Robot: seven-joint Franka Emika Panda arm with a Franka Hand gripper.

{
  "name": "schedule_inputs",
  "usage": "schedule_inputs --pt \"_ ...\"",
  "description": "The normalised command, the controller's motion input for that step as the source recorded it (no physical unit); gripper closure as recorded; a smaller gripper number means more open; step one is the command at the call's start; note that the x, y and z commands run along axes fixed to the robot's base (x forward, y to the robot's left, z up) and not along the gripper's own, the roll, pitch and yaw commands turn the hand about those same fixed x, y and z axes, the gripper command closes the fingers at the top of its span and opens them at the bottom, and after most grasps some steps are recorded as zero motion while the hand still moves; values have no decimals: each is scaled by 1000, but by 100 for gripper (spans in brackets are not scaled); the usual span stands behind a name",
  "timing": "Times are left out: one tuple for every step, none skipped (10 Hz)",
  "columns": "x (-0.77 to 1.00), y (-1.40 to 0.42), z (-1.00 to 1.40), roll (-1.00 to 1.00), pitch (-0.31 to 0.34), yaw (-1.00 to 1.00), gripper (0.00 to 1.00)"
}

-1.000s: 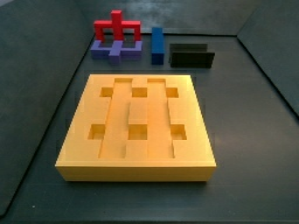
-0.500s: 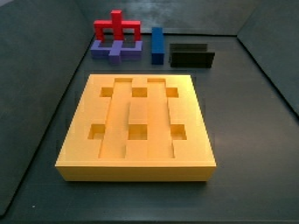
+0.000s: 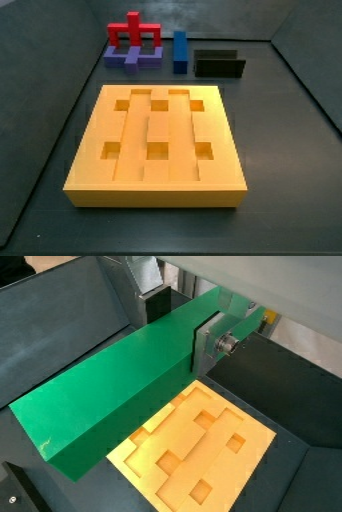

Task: Pick up the green object. Move up. Move to above the board. Insert the green object.
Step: Insert the green object.

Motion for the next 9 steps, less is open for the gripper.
schedule_inputs --pt "0 0 -483 -110 -53 -6 100" --pt "-11 17 -877 -141 -73 -17 100" --pt "-143 0 -926 -121 -56 0 100" --pt "-157 0 -874 -139 -59 0 100" --pt "-217 -31 -949 -99 -39 0 100" --pt "-211 -74 -894 -121 -47 0 100" --pt "-203 -146 -797 -156 -60 0 100" --pt "-189 -186 -731 -174 -69 0 100" --pt "-120 -171 -743 -164 -74 0 100"
